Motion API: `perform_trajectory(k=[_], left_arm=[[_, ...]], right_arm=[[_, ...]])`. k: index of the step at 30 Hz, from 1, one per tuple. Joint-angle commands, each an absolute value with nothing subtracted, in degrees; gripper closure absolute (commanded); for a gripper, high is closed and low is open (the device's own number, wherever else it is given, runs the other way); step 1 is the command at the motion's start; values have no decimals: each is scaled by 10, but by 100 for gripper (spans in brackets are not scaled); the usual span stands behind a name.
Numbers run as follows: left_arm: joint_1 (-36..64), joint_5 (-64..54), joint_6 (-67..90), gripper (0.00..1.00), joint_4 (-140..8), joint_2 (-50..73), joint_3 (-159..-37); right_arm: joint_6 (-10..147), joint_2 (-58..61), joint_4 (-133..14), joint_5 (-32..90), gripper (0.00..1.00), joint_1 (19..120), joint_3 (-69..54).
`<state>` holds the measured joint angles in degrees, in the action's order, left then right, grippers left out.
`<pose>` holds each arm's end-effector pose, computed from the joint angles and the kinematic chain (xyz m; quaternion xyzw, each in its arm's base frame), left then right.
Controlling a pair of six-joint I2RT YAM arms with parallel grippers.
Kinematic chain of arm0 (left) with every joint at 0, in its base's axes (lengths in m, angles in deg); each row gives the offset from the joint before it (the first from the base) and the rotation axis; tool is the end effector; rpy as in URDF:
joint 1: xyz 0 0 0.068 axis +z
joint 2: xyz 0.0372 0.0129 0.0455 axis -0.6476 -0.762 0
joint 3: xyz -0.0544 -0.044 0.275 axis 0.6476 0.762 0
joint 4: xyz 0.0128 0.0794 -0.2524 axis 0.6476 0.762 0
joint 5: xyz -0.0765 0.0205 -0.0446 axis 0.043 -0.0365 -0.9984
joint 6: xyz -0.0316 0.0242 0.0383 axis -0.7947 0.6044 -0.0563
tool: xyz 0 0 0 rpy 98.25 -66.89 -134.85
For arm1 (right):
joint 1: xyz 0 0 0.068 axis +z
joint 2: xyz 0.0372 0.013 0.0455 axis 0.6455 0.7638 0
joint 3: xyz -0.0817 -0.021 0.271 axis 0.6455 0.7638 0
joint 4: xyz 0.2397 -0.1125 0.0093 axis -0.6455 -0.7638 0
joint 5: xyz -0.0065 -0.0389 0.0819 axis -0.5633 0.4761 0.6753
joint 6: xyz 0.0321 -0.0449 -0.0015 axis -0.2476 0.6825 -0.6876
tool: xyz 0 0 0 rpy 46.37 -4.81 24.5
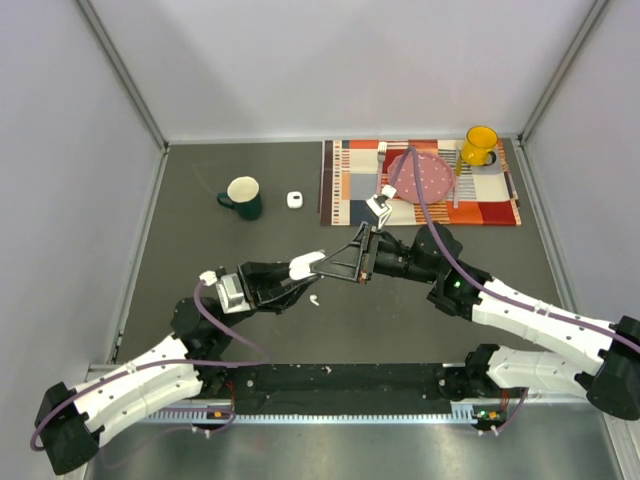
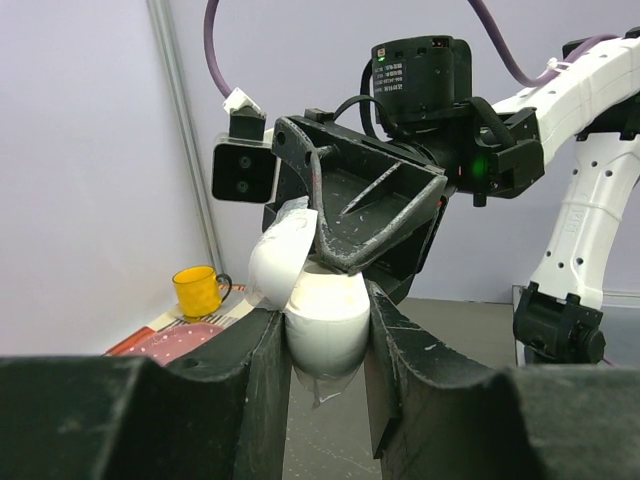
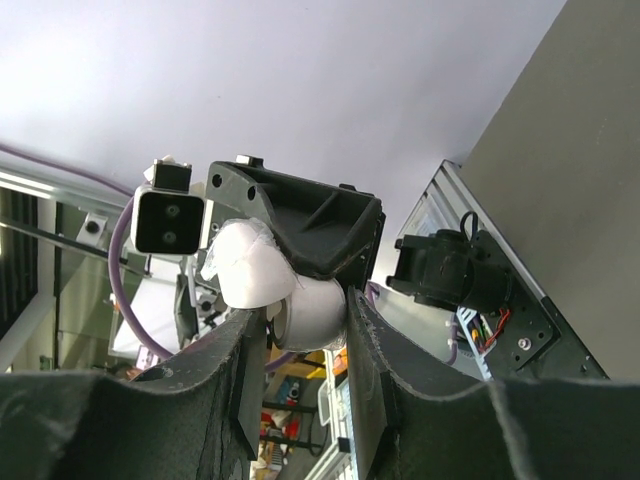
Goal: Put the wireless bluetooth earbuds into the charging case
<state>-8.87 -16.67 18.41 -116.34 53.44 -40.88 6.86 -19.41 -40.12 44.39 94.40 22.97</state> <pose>0.0798 -0.1120 0.3053 0.3159 0.3712 -0.4659 0.7384 0.1330 0.2098 0.3535 -0.0640 0.6820 0.6931 0.2243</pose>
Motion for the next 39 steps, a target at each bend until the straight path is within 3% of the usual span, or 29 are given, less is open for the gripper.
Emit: perform_trajectory(k=[1, 6, 23, 39], left_arm=[[-89, -141, 172, 64, -1160, 542, -418], [-89, -139, 173, 58, -1153, 545, -416], [-88, -139, 183, 52, -1142, 557, -415], [-89, -145, 185, 51, -1130, 561, -415]], right_arm=[[76, -208, -361, 455, 94, 947, 230], [76, -207, -362, 455, 95, 946, 229], [67, -212, -361, 447, 100, 946, 233], [54, -226, -354, 433, 100, 944, 246]])
